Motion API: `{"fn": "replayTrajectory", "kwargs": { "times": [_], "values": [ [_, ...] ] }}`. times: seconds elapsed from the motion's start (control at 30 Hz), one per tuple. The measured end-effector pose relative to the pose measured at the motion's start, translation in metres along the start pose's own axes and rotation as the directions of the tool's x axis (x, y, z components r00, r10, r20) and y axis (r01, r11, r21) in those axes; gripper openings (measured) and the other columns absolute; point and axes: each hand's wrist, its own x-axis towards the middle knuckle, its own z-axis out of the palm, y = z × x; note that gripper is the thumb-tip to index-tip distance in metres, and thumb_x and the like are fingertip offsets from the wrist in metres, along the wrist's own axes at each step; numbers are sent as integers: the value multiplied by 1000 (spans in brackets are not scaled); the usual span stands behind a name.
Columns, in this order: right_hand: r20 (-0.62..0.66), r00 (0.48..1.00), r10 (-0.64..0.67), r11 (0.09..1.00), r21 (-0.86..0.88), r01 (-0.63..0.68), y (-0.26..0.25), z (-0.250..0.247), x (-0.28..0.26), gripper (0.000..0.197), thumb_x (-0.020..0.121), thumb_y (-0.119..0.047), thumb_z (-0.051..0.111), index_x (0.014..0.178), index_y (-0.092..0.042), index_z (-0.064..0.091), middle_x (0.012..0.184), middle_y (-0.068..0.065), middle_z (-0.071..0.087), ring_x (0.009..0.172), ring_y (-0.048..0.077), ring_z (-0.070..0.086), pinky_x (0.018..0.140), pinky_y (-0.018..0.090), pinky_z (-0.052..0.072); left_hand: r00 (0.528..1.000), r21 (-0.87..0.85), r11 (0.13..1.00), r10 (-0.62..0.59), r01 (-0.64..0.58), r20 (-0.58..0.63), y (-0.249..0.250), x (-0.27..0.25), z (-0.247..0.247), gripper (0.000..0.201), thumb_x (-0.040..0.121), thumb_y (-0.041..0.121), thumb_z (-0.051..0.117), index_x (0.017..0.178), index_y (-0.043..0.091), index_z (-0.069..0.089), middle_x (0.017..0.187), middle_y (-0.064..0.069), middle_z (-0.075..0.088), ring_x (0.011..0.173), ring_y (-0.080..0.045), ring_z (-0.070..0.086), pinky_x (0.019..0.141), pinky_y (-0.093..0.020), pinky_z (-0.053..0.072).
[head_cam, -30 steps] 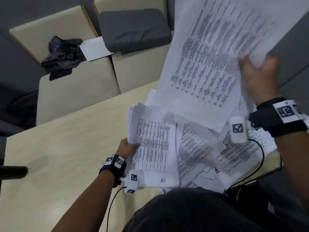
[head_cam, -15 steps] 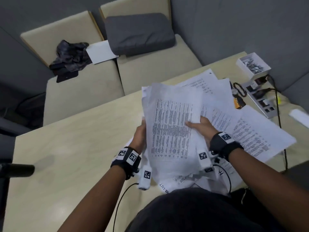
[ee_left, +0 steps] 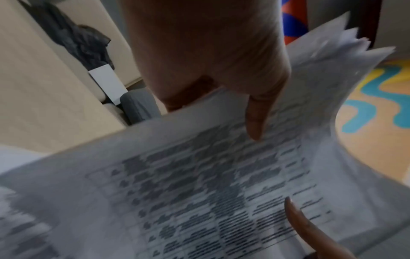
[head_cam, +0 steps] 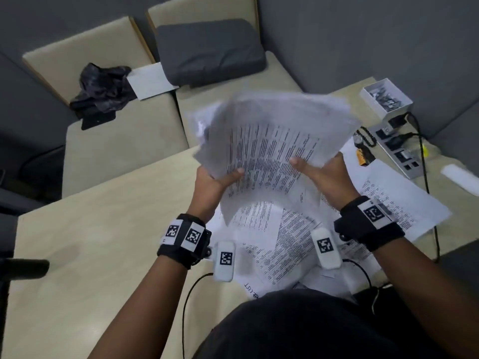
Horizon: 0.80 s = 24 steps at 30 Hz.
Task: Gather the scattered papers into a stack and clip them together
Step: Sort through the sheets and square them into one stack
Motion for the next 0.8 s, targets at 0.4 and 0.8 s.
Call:
{"fn": "replayTrajectory", "kwargs": {
  "times": [0.4,0.8],
  "values": [
    [127,968,215,976,-71,-208,44,2,9,49,61,-14,90,103,-19,66,105,2,74,99,17,70,95,43,54,998,-64,997,-44,42,-44,-4,-1,1,33,73,11,79,103,23,73,105,0,73,98,-19,67,91,-44,53],
    [-69,954,292,956,62,-288,49,20,15,84,59,-34,92,124,-7,46,120,9,62,110,24,62,90,38,55,987,-320,947,-81,34,-136,-20,14,7,59,68,4,78,123,3,56,114,-15,63,106,-31,59,92,-56,52]
  ]
}}
